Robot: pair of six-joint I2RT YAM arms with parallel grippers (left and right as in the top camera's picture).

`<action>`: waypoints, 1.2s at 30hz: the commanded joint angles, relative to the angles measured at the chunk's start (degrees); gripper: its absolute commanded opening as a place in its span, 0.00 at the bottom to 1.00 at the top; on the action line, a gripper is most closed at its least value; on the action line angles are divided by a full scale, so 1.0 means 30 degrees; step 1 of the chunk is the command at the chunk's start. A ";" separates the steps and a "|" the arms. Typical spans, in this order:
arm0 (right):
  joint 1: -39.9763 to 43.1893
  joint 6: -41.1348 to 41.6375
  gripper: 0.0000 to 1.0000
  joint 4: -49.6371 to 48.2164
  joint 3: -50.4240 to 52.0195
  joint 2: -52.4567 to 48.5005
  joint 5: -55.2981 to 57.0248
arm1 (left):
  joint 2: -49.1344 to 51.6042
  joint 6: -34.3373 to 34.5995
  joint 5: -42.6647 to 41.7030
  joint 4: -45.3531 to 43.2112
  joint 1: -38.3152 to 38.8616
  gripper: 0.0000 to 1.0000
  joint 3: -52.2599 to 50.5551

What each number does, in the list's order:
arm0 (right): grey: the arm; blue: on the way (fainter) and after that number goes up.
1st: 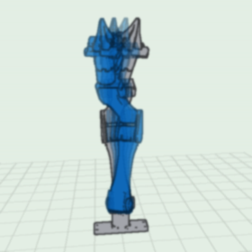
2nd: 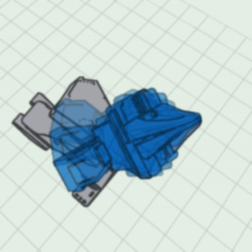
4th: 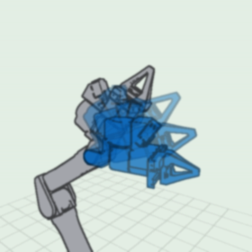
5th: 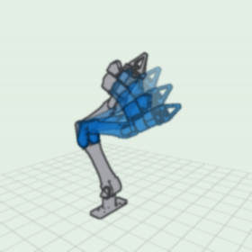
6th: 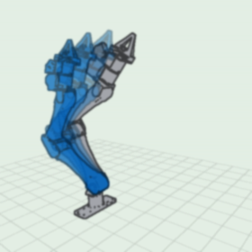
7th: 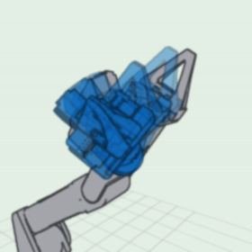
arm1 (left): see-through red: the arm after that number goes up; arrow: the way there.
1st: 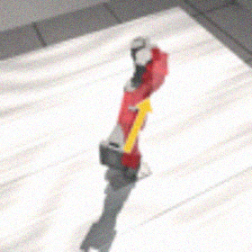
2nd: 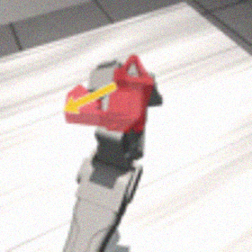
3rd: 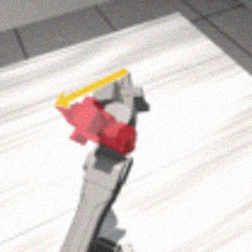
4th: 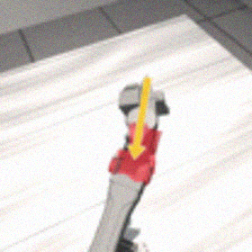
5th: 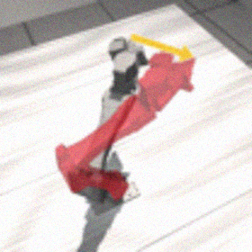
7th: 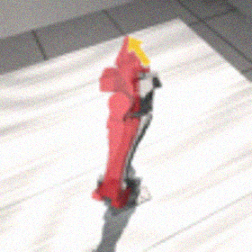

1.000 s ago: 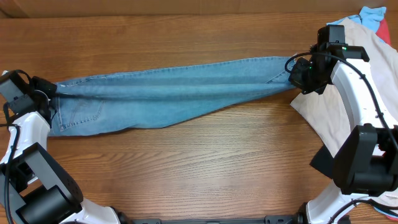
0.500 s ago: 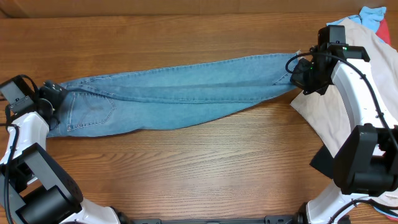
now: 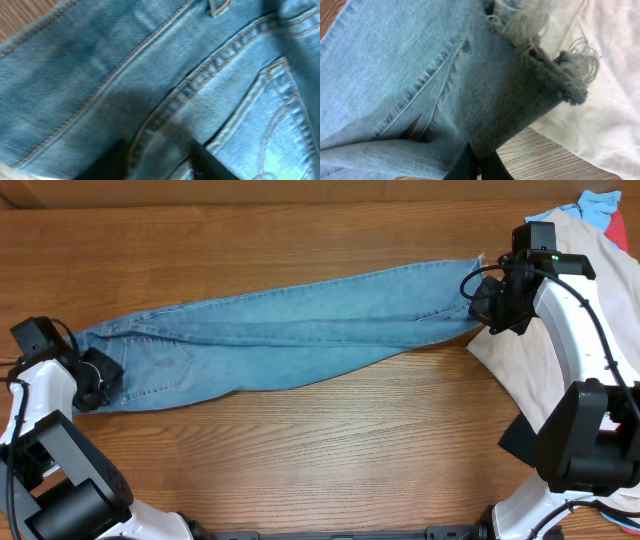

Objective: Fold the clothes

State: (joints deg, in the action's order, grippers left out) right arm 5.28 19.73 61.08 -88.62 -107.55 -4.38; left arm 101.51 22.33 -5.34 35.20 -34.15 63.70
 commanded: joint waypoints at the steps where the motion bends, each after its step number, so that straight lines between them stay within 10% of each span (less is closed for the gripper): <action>1: 0.0117 0.0138 0.04 0.0051 -0.0481 -0.0022 0.0087 | 0.0022 -0.0036 -0.0576 0.0335 0.0022 0.33 0.0044; 36: 0.0117 -0.0087 0.04 0.0503 -0.0481 -0.0022 0.0124 | 0.0044 -0.0386 -0.0590 0.0663 0.0022 0.41 -0.1005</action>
State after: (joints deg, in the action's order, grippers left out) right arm 5.58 19.70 62.43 -88.62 -107.55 -4.05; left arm 101.49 21.91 -5.45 36.47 -34.24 62.35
